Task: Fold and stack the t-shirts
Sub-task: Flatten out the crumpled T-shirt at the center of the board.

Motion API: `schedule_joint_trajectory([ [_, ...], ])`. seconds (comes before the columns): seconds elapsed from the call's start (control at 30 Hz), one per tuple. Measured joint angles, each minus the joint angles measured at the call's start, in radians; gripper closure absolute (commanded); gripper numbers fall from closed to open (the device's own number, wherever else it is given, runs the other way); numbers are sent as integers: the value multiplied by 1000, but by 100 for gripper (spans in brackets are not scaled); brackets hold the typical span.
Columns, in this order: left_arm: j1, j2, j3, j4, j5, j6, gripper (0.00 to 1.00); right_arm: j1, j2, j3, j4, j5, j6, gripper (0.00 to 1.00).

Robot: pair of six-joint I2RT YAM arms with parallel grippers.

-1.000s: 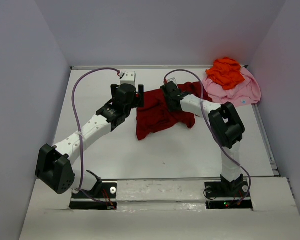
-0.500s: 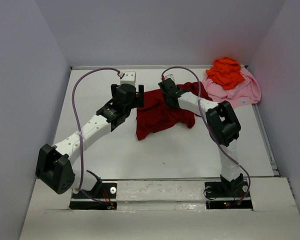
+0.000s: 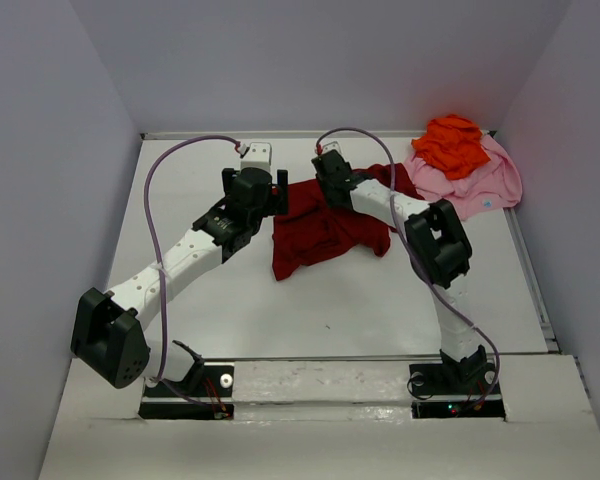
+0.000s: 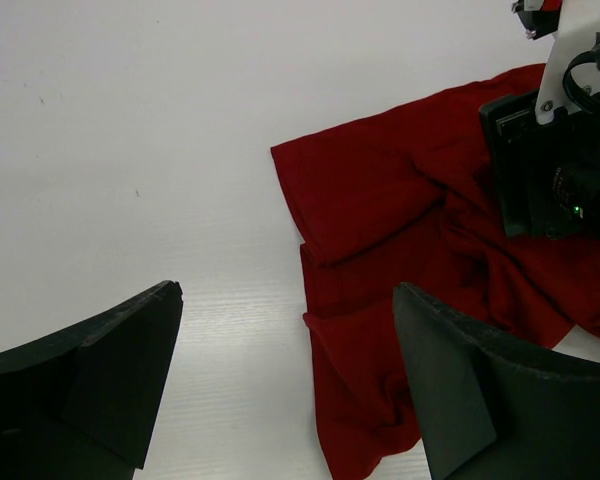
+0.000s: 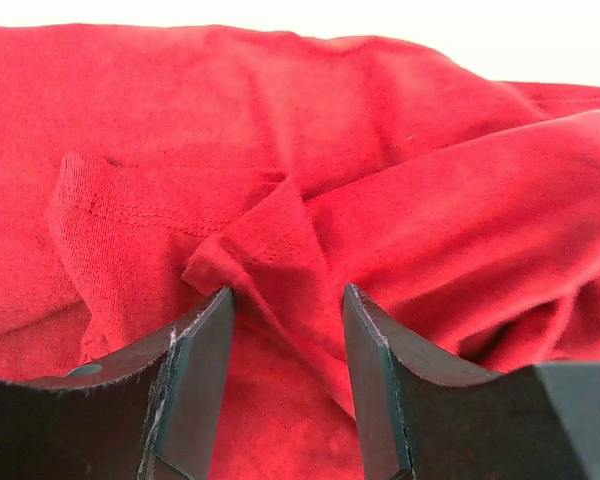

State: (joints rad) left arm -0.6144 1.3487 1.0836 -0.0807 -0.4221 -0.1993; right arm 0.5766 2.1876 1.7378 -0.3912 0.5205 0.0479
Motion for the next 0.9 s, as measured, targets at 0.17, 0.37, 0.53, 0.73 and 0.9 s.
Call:
schedule_joint_trajectory([
  [0.17, 0, 0, 0, 0, 0, 0, 4, 0, 29, 2, -1, -27, 0, 47],
  [0.37, 0, 0, 0, 0, 0, 0, 4, 0, 46, 26, -2, -47, 0, 50],
  [0.53, 0, 0, 0, 0, 0, 0, 4, 0, 58, 54, -2, -70, 1, 53],
  [0.73, 0, 0, 0, 0, 0, 0, 4, 0, 65, 67, -2, -94, 4, 80],
  [0.9, 0, 0, 0, 0, 0, 1, 4, 0, 69, 68, -2, -99, 4, 94],
])
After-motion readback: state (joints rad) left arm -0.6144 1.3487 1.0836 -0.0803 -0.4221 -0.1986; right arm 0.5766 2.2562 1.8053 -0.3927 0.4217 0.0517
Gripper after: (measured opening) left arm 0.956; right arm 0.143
